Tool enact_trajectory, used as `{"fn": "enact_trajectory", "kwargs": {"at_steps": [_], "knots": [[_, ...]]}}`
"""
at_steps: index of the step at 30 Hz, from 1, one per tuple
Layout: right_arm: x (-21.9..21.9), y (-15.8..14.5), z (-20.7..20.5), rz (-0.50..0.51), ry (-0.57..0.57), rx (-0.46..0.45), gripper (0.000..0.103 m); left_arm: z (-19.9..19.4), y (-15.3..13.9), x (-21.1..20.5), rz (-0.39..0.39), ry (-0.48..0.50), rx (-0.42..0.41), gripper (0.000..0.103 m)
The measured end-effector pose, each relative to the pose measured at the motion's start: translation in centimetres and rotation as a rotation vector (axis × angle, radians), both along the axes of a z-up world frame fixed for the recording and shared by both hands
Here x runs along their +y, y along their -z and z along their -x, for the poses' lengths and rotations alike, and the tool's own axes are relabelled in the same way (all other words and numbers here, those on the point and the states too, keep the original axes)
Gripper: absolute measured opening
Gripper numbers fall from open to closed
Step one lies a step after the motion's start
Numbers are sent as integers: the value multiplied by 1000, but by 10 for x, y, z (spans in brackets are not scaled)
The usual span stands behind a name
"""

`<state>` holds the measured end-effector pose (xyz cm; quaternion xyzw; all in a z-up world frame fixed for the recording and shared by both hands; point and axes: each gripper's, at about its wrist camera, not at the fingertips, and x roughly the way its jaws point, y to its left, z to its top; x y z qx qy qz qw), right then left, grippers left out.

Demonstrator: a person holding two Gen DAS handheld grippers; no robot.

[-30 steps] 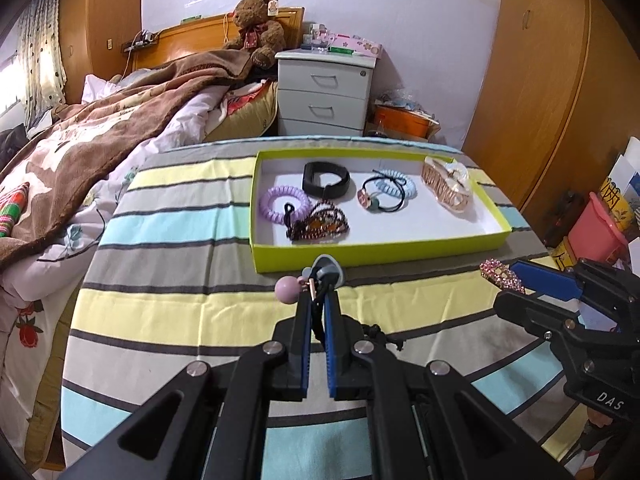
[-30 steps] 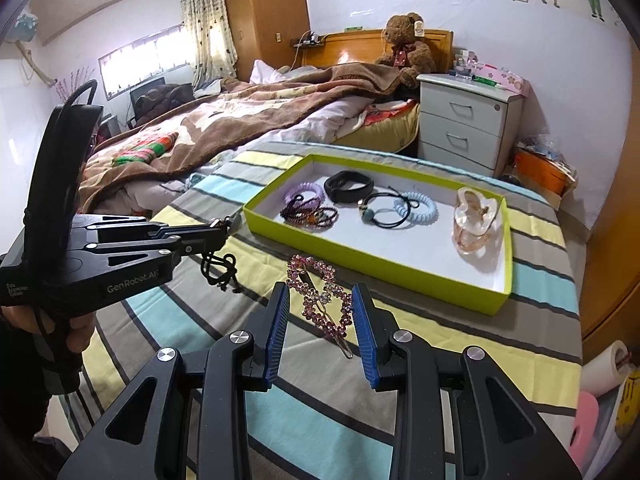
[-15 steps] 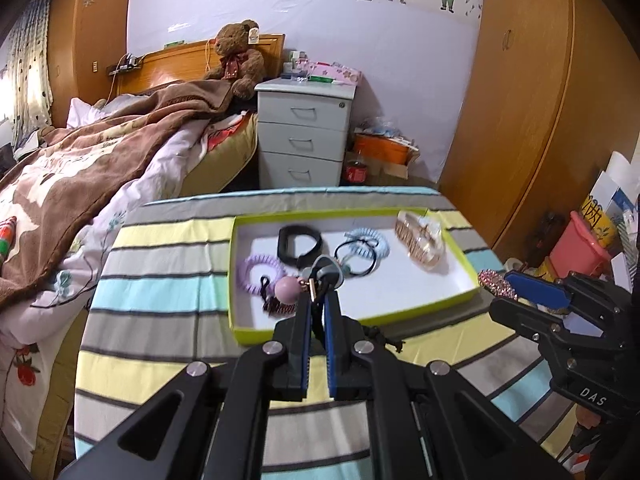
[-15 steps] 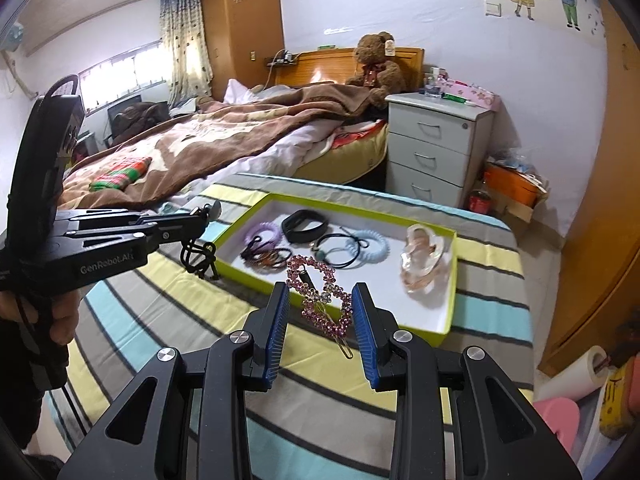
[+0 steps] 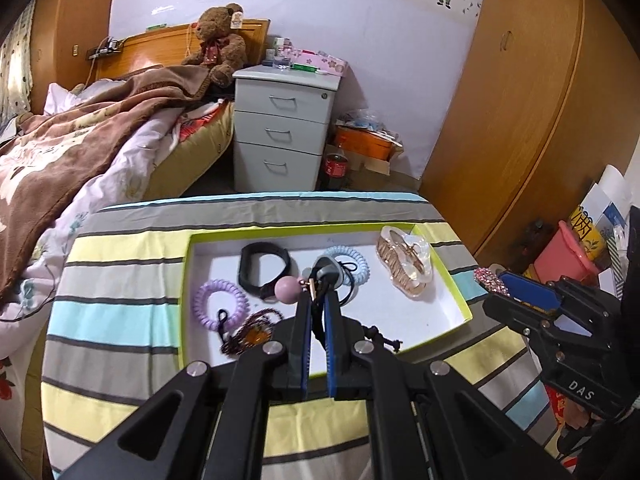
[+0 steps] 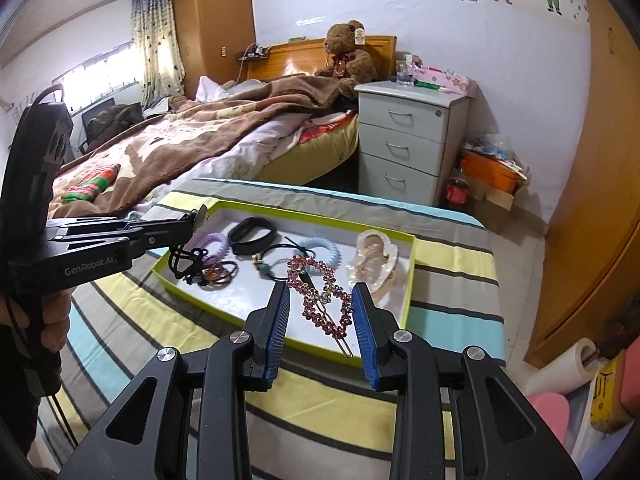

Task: Organize jewelry
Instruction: 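Carry the pink-ball tie and pink clip into the green box with both grippers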

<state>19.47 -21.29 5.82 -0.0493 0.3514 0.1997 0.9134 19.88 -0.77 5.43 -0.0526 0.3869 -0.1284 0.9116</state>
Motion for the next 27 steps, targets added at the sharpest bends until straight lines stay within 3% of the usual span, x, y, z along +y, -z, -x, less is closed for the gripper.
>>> {"fn": "enact_trajectory", "kwargs": {"at_steps": [12, 27], "knots": [[-21, 31, -28, 32, 16, 79, 33, -27, 37, -24, 0, 29, 83, 6], [-5, 55, -41, 69, -61, 147, 33, -38, 65, -29, -32, 7, 145, 7]]}}
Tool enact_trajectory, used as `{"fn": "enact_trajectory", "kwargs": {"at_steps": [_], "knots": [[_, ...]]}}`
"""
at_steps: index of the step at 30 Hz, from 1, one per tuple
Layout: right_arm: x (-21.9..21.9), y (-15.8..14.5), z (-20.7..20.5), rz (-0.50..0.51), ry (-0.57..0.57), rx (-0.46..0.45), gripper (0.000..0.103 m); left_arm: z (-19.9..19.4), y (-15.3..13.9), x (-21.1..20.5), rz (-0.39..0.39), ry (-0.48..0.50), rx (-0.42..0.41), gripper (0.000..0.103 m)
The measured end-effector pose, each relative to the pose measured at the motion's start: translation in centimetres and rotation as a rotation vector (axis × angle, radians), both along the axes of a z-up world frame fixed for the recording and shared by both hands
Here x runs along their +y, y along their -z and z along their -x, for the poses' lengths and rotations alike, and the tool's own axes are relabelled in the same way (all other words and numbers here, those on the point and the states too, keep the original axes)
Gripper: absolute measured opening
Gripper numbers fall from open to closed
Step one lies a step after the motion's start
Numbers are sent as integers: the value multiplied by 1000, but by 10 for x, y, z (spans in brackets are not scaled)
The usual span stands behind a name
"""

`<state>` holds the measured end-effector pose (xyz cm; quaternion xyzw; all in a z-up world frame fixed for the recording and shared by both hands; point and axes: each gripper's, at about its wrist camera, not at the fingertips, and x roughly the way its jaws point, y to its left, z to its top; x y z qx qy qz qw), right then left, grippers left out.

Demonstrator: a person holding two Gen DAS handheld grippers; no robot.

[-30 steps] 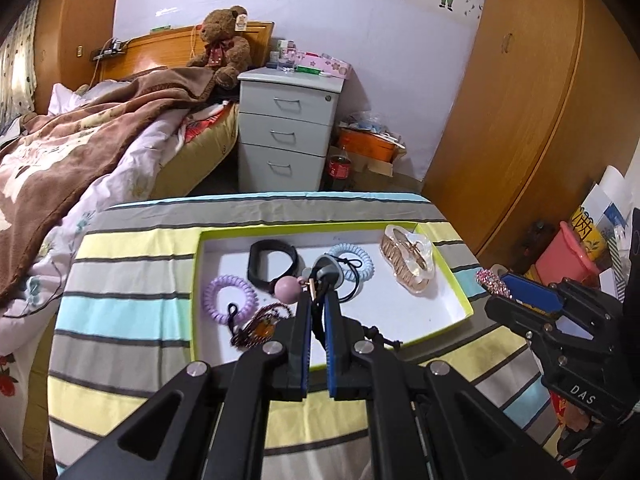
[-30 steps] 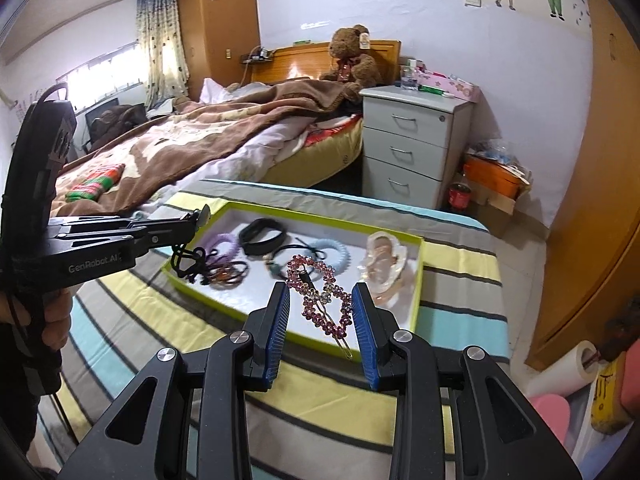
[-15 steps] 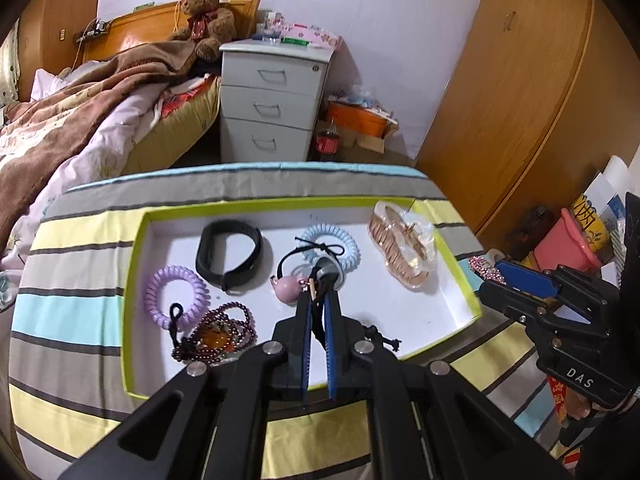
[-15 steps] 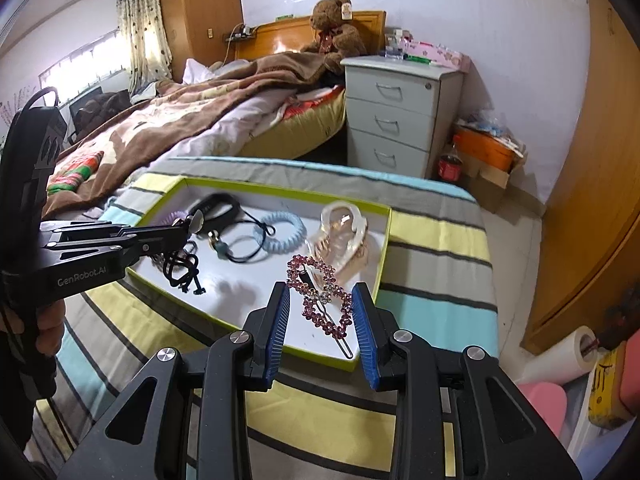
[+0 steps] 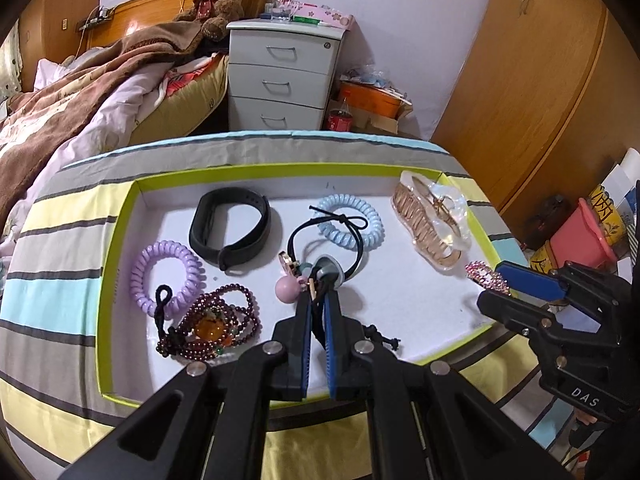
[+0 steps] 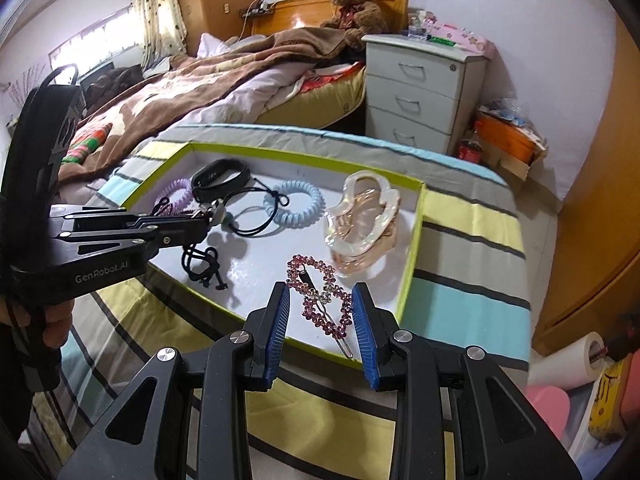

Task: Organize jewelry
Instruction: 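Carry the pink-ball tie and pink clip into the green box with both grippers, then open both grippers to release the tie and clip into the box, then withdraw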

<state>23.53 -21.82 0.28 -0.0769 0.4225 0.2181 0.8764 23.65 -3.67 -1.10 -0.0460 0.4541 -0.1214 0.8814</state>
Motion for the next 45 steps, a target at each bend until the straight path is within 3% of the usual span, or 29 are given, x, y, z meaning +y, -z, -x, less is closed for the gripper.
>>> {"fn": "enact_trajectory", "kwargs": {"at_steps": [20, 34, 45], "knots": [[11, 14, -13, 43, -15, 45, 33, -2, 10, -1, 2, -11, 39, 8], [13, 16, -18, 49, -5, 65, 33, -1, 8, 0, 5, -19, 35, 40], [13, 18, -20, 40, 1, 91, 34, 1, 3, 1, 27, -22, 34, 50]]}}
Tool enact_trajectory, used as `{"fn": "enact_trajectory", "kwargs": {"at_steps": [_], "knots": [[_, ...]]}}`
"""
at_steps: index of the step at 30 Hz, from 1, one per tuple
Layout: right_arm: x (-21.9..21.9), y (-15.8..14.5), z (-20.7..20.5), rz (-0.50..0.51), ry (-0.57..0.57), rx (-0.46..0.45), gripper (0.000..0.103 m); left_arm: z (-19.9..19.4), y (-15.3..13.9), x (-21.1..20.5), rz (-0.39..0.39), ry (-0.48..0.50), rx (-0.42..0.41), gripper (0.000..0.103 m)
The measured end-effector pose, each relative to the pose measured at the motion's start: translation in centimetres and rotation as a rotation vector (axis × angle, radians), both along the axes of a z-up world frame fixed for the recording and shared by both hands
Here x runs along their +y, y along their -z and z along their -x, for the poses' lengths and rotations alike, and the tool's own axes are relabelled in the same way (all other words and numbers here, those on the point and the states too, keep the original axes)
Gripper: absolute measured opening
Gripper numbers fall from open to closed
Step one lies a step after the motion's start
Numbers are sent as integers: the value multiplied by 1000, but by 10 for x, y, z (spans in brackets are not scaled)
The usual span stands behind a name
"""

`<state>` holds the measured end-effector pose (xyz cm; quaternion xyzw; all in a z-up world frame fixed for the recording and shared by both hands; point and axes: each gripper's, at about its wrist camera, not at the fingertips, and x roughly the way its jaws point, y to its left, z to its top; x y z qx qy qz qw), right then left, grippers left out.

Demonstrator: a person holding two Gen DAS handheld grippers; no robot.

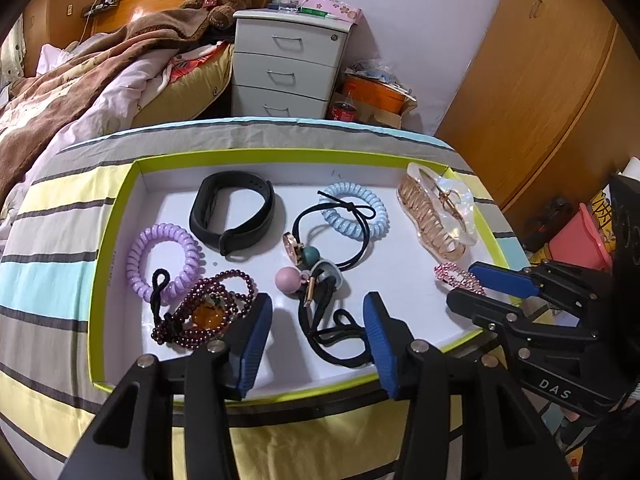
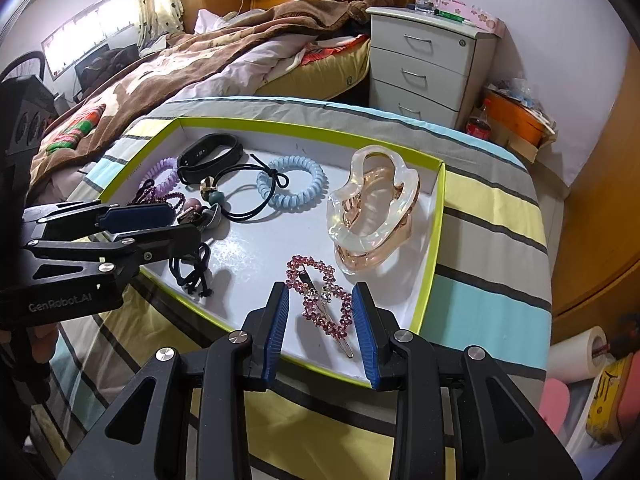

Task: Organize jewelry
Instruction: 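Open both grippers to release the tie and clip into the box, then withdraw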

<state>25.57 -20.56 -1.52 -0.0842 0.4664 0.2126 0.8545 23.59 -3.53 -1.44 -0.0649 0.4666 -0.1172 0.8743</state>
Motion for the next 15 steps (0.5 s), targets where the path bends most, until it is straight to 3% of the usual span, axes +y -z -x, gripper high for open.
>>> {"fn": "enact_trajectory", "kwargs": {"at_steps": [4, 15], "knots": [[-1, 0, -2, 0, 8, 5, 39, 1, -2, 0, 2, 0, -5, 50], [-1, 0, -1, -10, 20, 7, 40, 4, -7, 3, -2, -7, -11, 54]]}}
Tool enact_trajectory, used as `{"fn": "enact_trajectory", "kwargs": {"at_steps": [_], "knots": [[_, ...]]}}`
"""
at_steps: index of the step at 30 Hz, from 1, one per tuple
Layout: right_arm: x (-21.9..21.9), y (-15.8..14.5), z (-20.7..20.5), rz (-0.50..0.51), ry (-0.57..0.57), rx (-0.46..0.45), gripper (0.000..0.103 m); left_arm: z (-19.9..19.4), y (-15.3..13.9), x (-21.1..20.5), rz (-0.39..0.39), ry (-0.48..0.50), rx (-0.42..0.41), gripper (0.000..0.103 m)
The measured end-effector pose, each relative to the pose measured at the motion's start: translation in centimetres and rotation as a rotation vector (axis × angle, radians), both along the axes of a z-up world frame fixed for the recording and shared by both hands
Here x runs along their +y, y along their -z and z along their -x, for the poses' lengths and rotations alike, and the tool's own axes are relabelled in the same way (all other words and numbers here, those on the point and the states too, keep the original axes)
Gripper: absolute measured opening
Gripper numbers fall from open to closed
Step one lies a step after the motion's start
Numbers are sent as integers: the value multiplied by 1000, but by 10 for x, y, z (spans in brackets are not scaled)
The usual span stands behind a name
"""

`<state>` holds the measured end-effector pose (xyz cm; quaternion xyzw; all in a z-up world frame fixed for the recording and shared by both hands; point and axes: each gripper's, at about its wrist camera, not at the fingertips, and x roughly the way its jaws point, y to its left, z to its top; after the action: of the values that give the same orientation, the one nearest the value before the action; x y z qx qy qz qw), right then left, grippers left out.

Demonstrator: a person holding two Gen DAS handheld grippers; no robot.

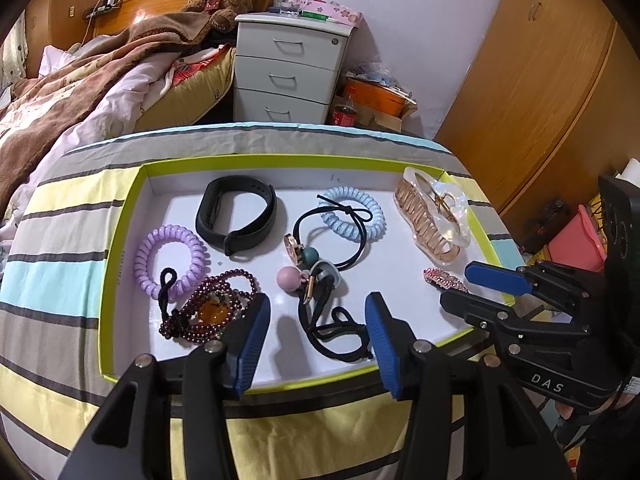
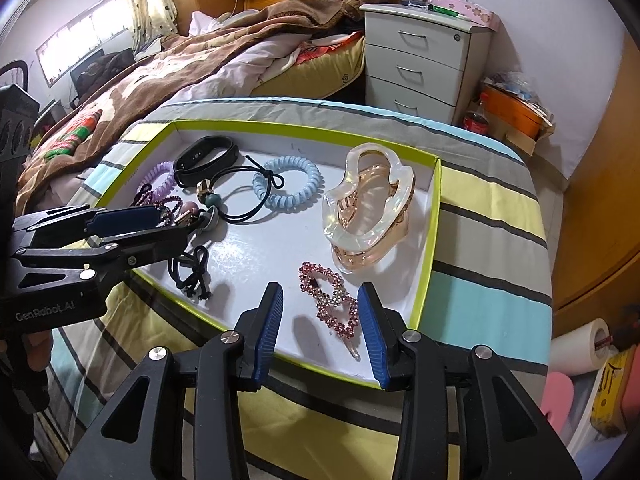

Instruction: Organize jewelry

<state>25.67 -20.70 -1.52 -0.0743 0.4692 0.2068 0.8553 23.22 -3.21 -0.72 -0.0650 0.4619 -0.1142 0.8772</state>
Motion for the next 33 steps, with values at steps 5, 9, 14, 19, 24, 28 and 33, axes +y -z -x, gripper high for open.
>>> {"fn": "enact_trajectory", "kwargs": {"at_steps": [5, 9, 14, 19, 24, 28, 33], "knots": [[-4, -3, 1, -17, 25, -7, 40, 4, -4, 1, -12, -11, -8, 59], [-6, -9, 6, -37, 35, -17, 41, 10, -10, 2, -37, -24, -28, 64], [-9, -22, 23, -75, 52, -54, 42, 23, -21, 3, -49, -39, -67, 70], [-10, -38, 42, -114, 100, -103, 46, 40, -30, 4, -72, -65, -107, 74], [-10, -50, 63, -141, 139, -161, 46, 59, -39, 8, -108, -104, -166, 76], [-5, -53, 76, -121, 171, -210, 46, 73, -45, 11, -118, -140, -197, 77], [-4, -57, 93, -118, 204, -254, 46, 88, -48, 13, -141, -158, -238, 79]]}}
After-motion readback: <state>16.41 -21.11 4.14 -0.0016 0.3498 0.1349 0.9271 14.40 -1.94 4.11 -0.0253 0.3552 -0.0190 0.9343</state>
